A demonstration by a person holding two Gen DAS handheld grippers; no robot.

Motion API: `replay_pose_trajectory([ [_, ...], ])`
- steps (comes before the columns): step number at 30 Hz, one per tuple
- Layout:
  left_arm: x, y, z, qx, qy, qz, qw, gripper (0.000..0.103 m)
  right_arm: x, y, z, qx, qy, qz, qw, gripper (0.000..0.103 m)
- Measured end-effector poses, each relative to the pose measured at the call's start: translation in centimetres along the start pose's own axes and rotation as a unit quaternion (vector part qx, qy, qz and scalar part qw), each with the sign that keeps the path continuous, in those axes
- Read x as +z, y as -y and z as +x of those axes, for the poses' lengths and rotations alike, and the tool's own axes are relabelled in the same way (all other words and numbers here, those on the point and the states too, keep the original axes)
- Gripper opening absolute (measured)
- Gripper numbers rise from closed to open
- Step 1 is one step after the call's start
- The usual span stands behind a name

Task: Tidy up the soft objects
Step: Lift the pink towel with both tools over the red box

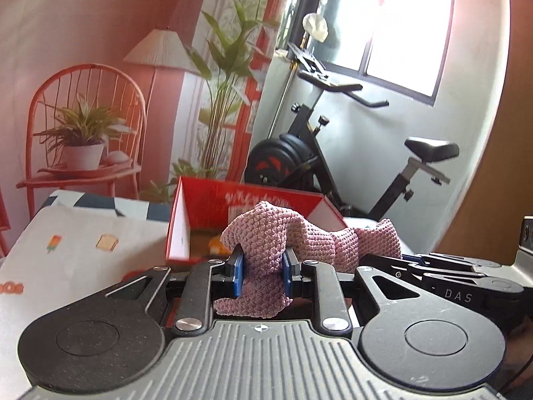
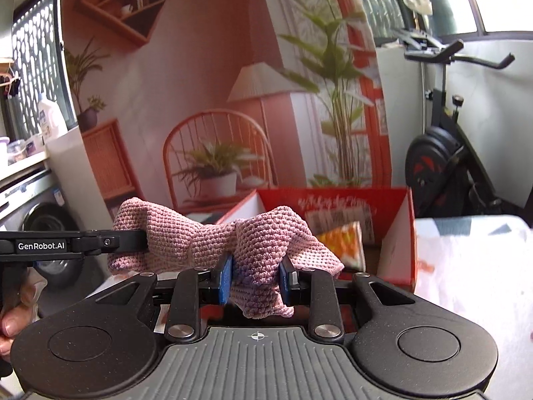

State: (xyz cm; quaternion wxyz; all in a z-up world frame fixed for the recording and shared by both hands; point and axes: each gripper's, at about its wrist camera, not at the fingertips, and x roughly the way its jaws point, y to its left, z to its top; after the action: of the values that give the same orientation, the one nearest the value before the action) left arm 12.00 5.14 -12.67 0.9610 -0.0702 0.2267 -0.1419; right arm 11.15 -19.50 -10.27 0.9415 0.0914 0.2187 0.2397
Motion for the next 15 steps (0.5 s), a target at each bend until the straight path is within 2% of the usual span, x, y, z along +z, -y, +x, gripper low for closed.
replay_pose_trajectory([
  [3,2.0,0.0,2.0,-0.004,0.008,-0.008,0.9999,0.024,2.5,0.8,1.3,-0.012,0.014,-0.009,1.000,0.025],
  [7,4.0,-0.7,5.6,-0.004,-0.008,-0.022,0.9997,0.024,4.9,2.6,4.0,-0.026,0.009,-0.003,1.000,0.025],
  [9,4.6,-0.7,7.6,0.000,-0.029,-0.024,0.9993,0.024,5.4,3.7,5.7,-0.030,-0.007,0.008,0.999,0.025],
  [13,4.1,-2.3,11.4,-0.005,-0.091,-0.068,0.9936,0.024,4.4,6.2,9.1,-0.032,-0.055,0.057,0.996,0.025],
  [15,3.5,-2.4,12.9,-0.001,-0.113,-0.062,0.9917,0.024,3.3,7.2,10.4,-0.036,-0.080,0.081,0.993,0.025],
])
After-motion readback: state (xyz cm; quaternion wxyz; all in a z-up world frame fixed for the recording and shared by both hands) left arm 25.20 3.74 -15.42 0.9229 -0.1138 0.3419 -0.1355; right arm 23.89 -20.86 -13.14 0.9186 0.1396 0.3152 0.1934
